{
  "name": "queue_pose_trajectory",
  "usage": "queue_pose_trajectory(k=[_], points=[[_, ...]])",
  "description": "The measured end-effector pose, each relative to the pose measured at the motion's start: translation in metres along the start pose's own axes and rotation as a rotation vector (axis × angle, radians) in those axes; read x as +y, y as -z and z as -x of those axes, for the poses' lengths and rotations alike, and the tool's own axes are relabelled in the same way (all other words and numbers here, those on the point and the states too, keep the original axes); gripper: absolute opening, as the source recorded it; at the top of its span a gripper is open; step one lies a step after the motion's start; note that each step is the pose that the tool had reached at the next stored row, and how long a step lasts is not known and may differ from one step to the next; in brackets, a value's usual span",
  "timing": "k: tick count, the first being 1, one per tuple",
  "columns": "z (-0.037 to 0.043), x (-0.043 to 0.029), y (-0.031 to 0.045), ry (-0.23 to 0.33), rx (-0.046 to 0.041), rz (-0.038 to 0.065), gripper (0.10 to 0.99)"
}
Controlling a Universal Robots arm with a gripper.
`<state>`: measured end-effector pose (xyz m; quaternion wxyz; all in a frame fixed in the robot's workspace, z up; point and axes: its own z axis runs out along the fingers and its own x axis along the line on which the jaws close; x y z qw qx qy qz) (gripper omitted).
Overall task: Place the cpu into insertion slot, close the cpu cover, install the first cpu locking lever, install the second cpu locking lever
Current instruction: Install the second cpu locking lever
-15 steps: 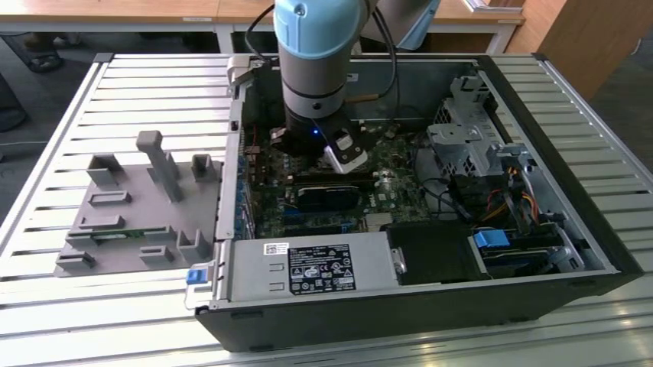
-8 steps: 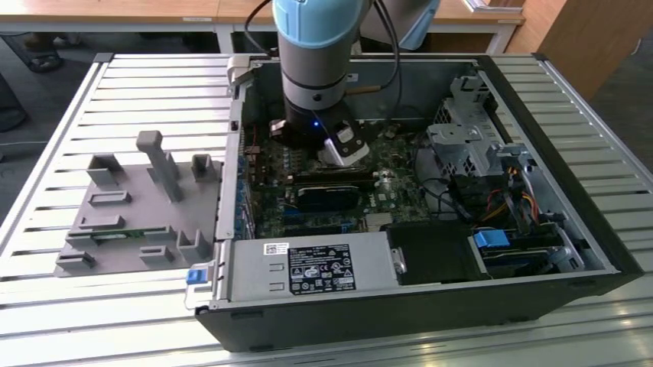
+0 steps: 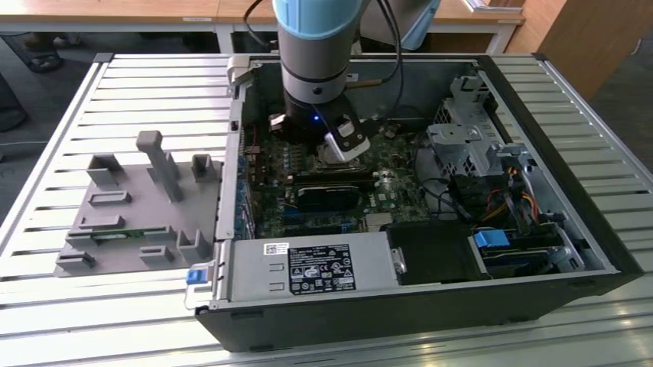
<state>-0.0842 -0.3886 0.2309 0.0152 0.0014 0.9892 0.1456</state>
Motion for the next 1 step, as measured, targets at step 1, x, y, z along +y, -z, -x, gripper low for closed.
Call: queue_pose_trajectory(k=[1], points=[[0.0000,0.0000,0.0001,0.000,0.0001,0.000,0.106]])
